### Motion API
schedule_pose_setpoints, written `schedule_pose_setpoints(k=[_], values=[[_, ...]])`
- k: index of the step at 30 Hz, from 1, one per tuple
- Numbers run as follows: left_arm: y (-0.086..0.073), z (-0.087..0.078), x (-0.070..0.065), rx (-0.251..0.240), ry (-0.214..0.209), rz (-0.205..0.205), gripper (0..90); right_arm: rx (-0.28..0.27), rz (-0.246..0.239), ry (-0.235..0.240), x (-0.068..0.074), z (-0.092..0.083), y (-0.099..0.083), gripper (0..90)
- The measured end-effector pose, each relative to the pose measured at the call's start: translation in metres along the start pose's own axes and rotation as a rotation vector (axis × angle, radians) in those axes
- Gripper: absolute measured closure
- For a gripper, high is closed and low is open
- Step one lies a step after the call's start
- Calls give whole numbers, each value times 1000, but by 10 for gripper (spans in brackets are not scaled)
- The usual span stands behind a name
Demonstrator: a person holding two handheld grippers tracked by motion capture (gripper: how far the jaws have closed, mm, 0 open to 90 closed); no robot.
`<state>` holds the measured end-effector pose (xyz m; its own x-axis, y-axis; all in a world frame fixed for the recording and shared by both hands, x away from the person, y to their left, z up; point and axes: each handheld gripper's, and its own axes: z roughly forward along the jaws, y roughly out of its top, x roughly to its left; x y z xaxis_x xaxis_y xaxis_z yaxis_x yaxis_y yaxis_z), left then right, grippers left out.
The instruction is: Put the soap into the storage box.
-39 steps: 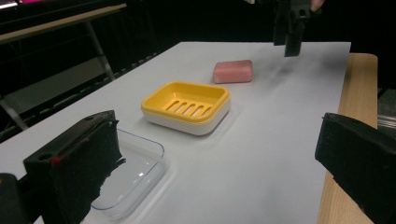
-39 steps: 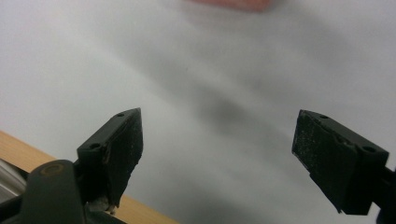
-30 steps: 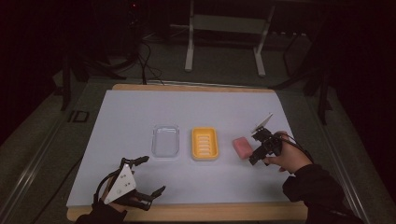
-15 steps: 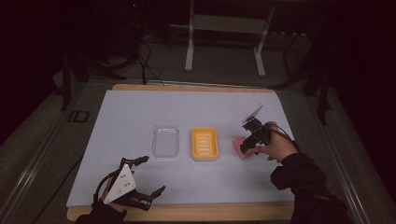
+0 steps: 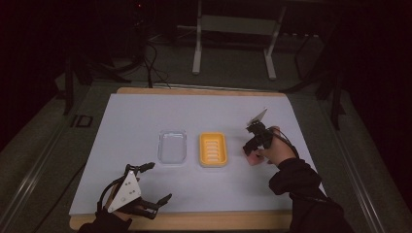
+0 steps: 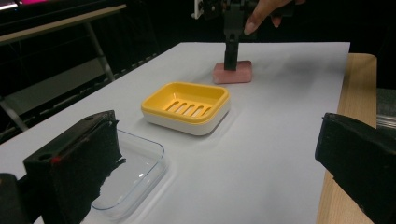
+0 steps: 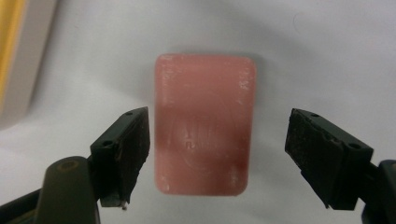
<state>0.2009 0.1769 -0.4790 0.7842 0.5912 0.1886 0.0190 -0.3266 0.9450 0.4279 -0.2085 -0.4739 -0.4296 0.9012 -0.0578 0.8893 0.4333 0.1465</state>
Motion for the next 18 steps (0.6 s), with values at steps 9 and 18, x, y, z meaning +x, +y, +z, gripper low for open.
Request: schedule_pose_setpoints(k=[9,18], values=[[0,0,0,1,1,1,6,20,14,2,4,16,0,274],[0,0,0,3,1,3,6,27,12,3,7,24,-1,367]])
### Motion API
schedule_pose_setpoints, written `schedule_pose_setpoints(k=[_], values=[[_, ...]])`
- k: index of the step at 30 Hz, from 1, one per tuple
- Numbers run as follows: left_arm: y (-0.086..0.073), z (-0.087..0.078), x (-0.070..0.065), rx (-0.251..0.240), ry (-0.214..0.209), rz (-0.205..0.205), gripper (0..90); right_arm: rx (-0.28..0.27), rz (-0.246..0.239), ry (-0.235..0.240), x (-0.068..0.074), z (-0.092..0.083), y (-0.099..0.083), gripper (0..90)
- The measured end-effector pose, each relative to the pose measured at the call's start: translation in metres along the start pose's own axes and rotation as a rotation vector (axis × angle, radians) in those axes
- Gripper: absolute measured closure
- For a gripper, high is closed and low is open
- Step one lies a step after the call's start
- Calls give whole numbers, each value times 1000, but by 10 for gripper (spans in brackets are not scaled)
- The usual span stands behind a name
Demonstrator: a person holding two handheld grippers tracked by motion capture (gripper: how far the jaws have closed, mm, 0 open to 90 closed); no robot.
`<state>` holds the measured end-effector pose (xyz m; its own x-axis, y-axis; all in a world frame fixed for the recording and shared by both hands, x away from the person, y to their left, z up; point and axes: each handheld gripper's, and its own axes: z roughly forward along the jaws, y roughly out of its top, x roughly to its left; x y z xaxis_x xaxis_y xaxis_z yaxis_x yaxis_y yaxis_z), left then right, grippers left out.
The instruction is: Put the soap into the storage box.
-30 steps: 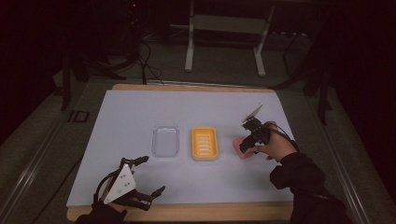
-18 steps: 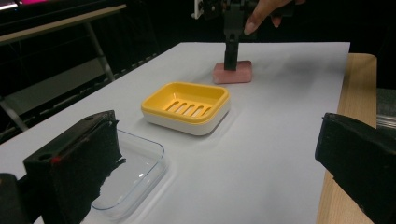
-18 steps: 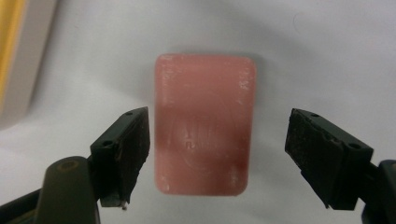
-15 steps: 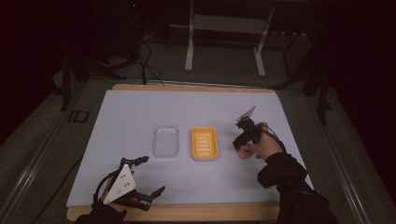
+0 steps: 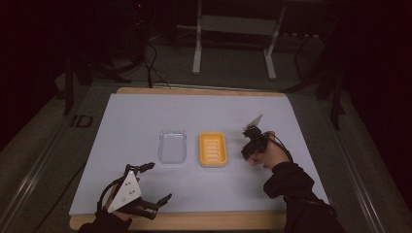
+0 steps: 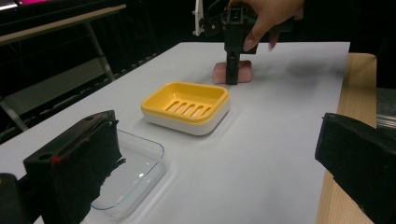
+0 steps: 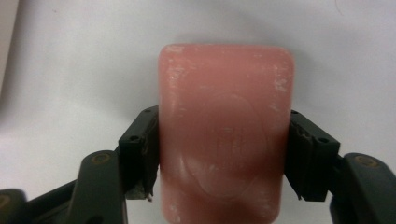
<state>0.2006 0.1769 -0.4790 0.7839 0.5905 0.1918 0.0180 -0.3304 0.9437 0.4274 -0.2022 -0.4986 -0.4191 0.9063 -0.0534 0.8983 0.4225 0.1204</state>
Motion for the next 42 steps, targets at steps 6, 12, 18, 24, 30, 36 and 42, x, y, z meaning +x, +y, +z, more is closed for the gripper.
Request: schedule_pose_setpoints(k=[6,12,18,24,30,36,42], values=[[0,0,0,0,2,1,6,2,12,-22,3,-1,-1,373],[0,0,0,0,2,3,6,-25,46,-31,3,-4,-3,374],[0,0,0,1,4,3,6,-39,70,3,5,-20,-1,374],[0,0,-1,2,7,4,6,-86,87,27,18,-41,7,374],[0,0,-1,0,7,5,6,-134,104,34,29,-53,12,374],[0,-1,-1,-2,9,3,6,-243,129,41,56,-67,18,374],[0,-1,-1,0,8,6,6,-318,147,79,79,-77,22,374]])
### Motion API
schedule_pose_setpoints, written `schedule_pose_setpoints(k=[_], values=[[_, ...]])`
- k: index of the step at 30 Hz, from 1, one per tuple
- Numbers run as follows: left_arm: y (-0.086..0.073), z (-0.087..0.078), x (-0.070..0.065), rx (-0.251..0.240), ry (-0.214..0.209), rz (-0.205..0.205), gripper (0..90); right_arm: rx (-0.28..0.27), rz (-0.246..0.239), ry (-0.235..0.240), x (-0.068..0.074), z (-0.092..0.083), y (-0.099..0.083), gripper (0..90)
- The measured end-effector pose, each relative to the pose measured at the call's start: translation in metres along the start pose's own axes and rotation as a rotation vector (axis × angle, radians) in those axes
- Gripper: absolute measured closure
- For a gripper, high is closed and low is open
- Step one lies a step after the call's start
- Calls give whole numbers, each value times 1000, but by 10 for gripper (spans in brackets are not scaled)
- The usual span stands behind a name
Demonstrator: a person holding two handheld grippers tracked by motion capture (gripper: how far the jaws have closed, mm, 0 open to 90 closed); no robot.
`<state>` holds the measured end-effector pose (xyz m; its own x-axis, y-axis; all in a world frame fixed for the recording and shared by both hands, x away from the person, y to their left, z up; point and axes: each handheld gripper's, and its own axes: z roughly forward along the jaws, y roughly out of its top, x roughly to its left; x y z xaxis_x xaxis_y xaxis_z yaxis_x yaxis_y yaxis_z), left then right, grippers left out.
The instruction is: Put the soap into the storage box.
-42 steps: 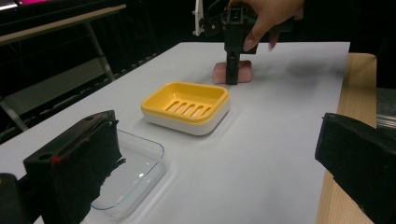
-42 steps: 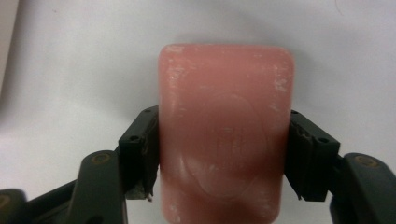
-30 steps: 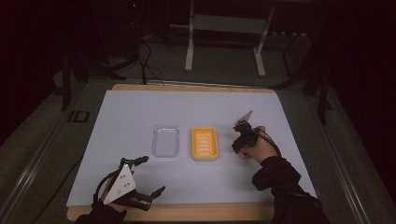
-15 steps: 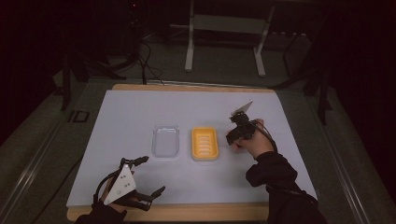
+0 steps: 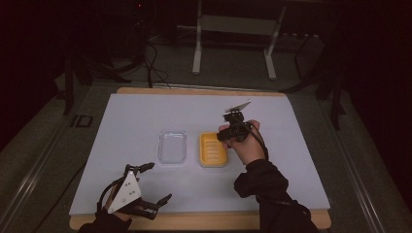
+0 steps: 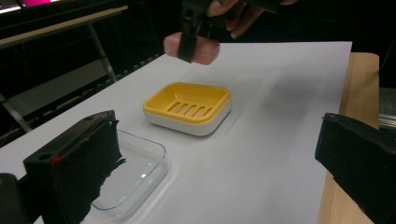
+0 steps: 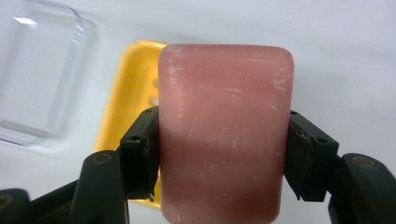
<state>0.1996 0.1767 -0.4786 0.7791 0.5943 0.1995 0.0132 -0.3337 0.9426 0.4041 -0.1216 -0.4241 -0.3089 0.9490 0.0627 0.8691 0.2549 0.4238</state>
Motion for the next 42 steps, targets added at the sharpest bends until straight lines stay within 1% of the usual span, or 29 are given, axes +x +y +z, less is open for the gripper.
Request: schedule_pose_setpoints(k=[1,3,5,7,9,11,12,14,15,17,18,21,22,24,26,28,30,31,33,34,36,37,39,41,42], values=[[0,0,0,0,0,0,6,-14,9,13,3,-1,0,374],[0,0,0,-3,1,-1,6,-22,26,41,10,-2,1,374],[0,0,0,-3,1,0,6,-38,35,55,16,-3,1,374],[0,0,0,-3,0,0,6,-55,61,71,20,-3,0,374],[0,0,-1,-4,-1,0,6,-70,81,79,24,-1,-2,374],[0,-1,-1,-6,-2,0,6,-70,90,74,28,2,-4,374],[0,-1,-1,-6,-3,3,6,-69,98,80,28,4,-5,374],[0,-1,-1,-6,-4,4,6,-66,98,67,32,9,-6,374],[1,-1,-1,-7,-4,5,6,-64,109,73,33,11,-7,374],[1,0,-1,-4,-4,8,6,-63,109,68,37,16,-9,374],[1,0,-2,-3,-3,10,6,-64,119,65,37,19,-10,374],[1,-1,-1,-4,-3,9,6,-60,140,73,37,27,-14,374],[1,-1,-1,-4,-3,9,6,-65,148,83,36,29,-15,374],[1,-1,-1,-4,-4,10,6,-62,152,63,37,34,-17,373],[1,-1,-2,-2,-5,11,6,-62,168,58,36,39,-20,374],[1,0,-2,-3,-6,11,6,-43,164,58,37,45,-21,374],[1,0,-2,-2,-5,11,6,-41,172,60,38,47,-23,374],[1,-1,-2,-2,-6,11,6,-37,150,30,41,51,-24,373],[1,-1,-2,-3,-6,11,6,-31,158,42,41,54,-25,373],[1,-1,-2,-3,-8,10,6,-30,151,24,42,57,-25,373],[1,-1,-2,-5,-10,10,6,-25,158,26,41,58,-25,372],[1,-1,-2,-4,-10,10,6,-15,157,18,42,61,-25,372],[1,-1,-2,-3,-11,13,6,-9,158,17,41,63,-26,372],[1,-1,-2,-3,-12,12,6,-5,156,22,41,64,-26,372],[1,-1,-2,-1,-13,13,6,6,148,17,42,65,-25,350]])
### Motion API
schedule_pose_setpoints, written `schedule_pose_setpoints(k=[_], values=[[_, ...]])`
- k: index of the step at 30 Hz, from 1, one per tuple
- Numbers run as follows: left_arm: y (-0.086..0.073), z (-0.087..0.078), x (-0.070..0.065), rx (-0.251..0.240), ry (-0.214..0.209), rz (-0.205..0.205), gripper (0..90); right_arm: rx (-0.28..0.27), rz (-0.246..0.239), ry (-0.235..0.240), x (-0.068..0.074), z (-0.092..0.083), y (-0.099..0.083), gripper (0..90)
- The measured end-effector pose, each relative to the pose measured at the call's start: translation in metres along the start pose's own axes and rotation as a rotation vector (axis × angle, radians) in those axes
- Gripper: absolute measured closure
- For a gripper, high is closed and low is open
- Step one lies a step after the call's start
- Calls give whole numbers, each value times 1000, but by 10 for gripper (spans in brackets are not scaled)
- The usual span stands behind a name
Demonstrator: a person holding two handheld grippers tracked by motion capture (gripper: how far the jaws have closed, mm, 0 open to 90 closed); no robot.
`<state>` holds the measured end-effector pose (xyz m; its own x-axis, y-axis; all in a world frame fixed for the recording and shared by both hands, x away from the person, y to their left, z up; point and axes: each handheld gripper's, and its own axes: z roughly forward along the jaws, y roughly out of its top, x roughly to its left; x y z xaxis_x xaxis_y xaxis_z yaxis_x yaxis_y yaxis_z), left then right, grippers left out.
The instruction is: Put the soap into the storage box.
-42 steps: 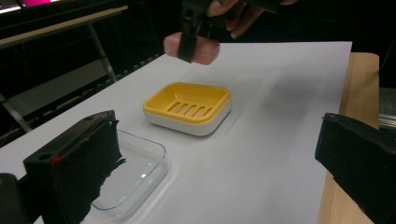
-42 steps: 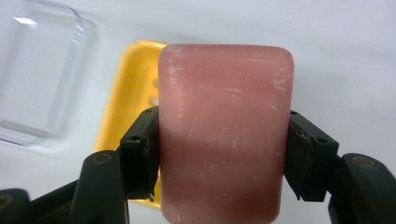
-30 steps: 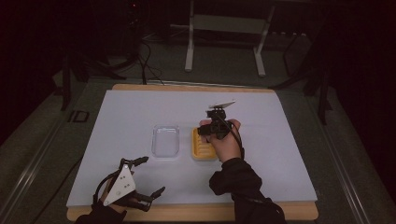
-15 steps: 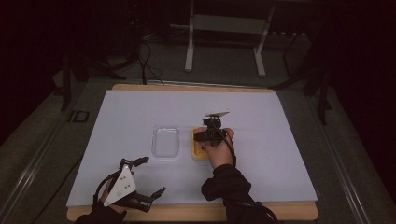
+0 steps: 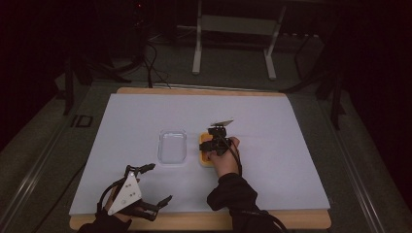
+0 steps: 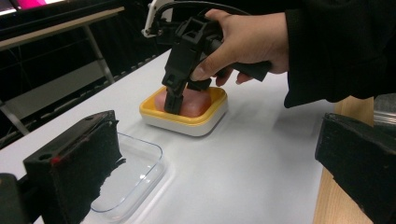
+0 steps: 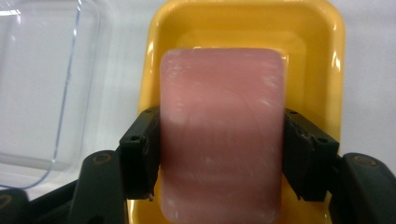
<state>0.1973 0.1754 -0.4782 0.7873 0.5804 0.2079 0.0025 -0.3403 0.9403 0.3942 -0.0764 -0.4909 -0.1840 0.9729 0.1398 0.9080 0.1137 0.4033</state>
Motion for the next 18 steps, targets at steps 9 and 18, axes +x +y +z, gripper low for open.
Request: schedule_pose_setpoints(k=[9,18], values=[[0,0,0,1,1,4,6,-49,-73,-6,2,-15,8,253],[0,1,-1,9,-2,6,6,-85,-154,95,-20,-35,11,130]])
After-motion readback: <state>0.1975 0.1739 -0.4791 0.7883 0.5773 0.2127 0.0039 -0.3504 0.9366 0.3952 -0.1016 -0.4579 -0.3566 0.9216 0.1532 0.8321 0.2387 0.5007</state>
